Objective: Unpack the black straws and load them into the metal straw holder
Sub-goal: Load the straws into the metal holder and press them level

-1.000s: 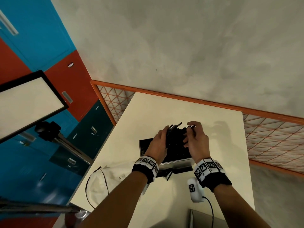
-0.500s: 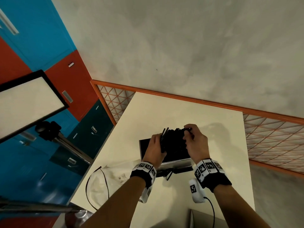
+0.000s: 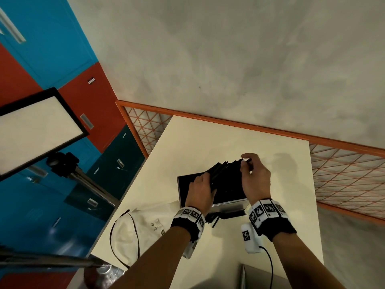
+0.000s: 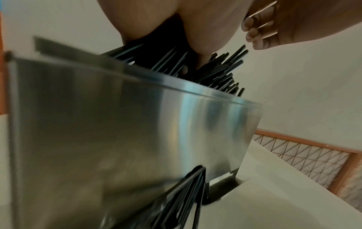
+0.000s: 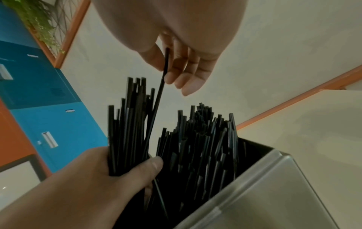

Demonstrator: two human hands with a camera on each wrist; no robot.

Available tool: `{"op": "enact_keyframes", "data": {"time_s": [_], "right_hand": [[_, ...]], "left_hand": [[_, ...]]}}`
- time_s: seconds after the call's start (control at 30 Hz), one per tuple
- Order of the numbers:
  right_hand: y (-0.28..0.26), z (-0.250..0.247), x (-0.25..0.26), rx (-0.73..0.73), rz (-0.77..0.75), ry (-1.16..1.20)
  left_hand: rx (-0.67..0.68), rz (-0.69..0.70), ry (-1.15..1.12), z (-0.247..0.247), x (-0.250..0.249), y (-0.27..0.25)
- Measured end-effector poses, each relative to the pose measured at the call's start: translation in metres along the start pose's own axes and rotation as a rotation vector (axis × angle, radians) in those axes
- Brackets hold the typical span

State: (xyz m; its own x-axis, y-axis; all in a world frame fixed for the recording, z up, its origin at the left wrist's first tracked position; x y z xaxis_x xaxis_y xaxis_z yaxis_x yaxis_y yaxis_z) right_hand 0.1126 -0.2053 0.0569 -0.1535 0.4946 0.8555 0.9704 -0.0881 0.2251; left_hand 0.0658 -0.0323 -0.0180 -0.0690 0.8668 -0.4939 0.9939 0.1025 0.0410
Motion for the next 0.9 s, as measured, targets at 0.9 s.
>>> {"op": "enact_keyframes", "data": {"time_s": [0.9], "right_hand": [[-0.042,0.009,-0.065,0.498,0.351,-0.315]], "left_hand": [[0.16,0.086,-0.062,0.015,0.04,0.009]]}}
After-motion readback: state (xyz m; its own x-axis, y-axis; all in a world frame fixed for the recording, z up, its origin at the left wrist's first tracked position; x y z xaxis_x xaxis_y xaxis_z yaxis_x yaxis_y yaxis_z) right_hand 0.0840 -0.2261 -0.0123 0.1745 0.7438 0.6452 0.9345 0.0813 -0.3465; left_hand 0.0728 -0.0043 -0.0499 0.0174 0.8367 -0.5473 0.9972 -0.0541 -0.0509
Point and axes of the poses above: each hand's wrist, its own y-axis towards the middle knuckle, its own z-axis out of the palm, x = y × z, the point moved 7 cm from there along y, towards the middle knuckle, and after that the axes turned 2 degrees about -z, right-handed, at the moved point
